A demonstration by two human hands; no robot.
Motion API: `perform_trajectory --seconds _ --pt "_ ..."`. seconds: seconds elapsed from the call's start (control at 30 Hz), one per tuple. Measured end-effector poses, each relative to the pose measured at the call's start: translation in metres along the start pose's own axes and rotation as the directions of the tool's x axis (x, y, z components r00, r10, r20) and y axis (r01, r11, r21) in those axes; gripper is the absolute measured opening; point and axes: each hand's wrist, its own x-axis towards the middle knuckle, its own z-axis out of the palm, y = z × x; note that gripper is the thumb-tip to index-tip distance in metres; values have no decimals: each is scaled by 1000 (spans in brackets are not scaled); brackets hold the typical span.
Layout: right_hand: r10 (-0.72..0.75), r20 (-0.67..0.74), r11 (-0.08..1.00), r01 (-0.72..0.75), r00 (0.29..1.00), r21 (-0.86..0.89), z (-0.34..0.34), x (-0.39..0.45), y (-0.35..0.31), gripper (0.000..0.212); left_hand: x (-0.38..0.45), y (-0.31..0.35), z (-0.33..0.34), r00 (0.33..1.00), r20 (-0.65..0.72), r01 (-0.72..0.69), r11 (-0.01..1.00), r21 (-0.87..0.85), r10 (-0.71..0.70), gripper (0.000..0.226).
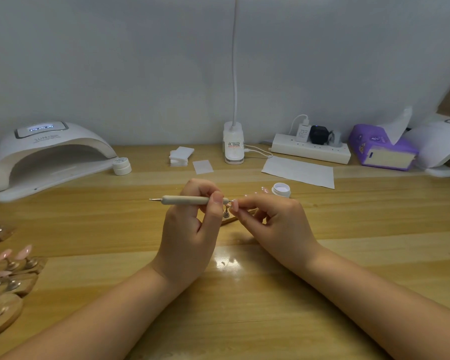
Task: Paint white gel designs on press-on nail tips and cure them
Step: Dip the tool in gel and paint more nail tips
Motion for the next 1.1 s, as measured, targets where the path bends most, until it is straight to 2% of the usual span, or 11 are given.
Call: perform_trajectory --seconds 0.57,0.77,1.1 --pt "-28 -12 998 27 1000 -50 1 -1 0 11 -1 0 -1 1000 9 -8 1000 -25 9 7" --pt "-31 -11 999 30 999 -35 0 0 0 11 -1 1 -1 999 -31 -37 998 -58 35 4" --pt "6 -21 1000 -6 1000 3 -1 1 0 11 -1 -2 -1 999 -33 17 994 -111 -21 6"
